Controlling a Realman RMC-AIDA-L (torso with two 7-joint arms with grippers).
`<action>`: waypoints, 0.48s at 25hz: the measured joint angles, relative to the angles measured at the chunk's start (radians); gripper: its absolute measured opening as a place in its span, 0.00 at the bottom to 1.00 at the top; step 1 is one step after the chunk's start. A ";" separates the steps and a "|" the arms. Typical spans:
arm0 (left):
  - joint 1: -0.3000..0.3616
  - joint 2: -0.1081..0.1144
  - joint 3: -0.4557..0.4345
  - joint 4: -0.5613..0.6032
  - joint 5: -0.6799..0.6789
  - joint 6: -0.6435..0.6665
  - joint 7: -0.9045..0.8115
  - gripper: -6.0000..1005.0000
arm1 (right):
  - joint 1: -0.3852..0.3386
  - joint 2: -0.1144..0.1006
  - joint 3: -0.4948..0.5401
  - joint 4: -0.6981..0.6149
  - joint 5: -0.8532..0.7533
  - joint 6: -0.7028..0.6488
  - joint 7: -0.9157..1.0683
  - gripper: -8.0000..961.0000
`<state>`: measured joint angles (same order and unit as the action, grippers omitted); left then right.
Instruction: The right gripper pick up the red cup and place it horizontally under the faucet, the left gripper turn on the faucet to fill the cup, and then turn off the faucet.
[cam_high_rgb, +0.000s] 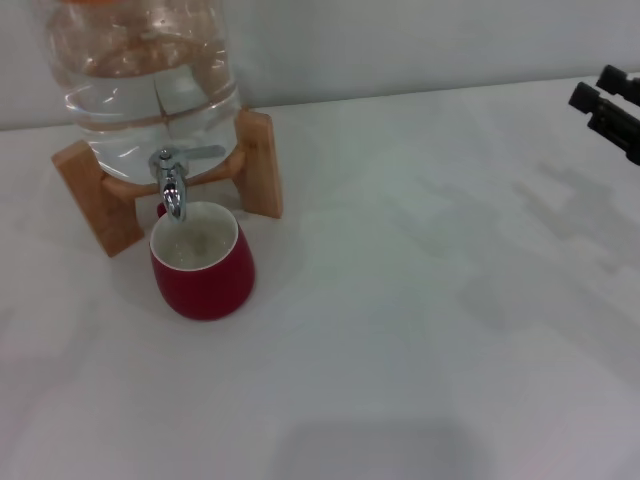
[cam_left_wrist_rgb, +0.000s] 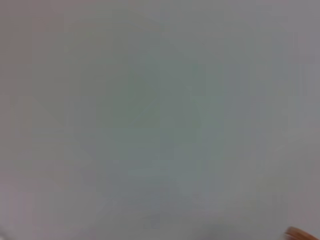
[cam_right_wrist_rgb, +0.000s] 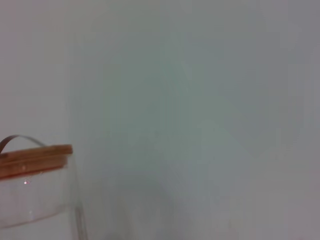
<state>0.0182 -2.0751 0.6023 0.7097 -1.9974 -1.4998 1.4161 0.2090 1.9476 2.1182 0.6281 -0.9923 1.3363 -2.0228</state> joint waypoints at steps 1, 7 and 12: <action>-0.002 -0.001 -0.009 -0.009 0.004 0.003 0.000 0.87 | -0.005 0.006 0.010 -0.003 0.002 0.006 -0.009 0.56; -0.005 0.001 -0.023 -0.037 0.009 0.012 0.001 0.87 | -0.045 0.033 0.068 -0.005 0.003 0.045 -0.041 0.56; -0.011 -0.001 -0.057 -0.043 0.014 0.019 -0.001 0.87 | -0.060 0.042 0.085 -0.006 0.006 0.052 -0.047 0.56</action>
<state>0.0073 -2.0761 0.5448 0.6663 -1.9831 -1.4803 1.4149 0.1494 1.9892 2.2027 0.6222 -0.9863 1.3881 -2.0695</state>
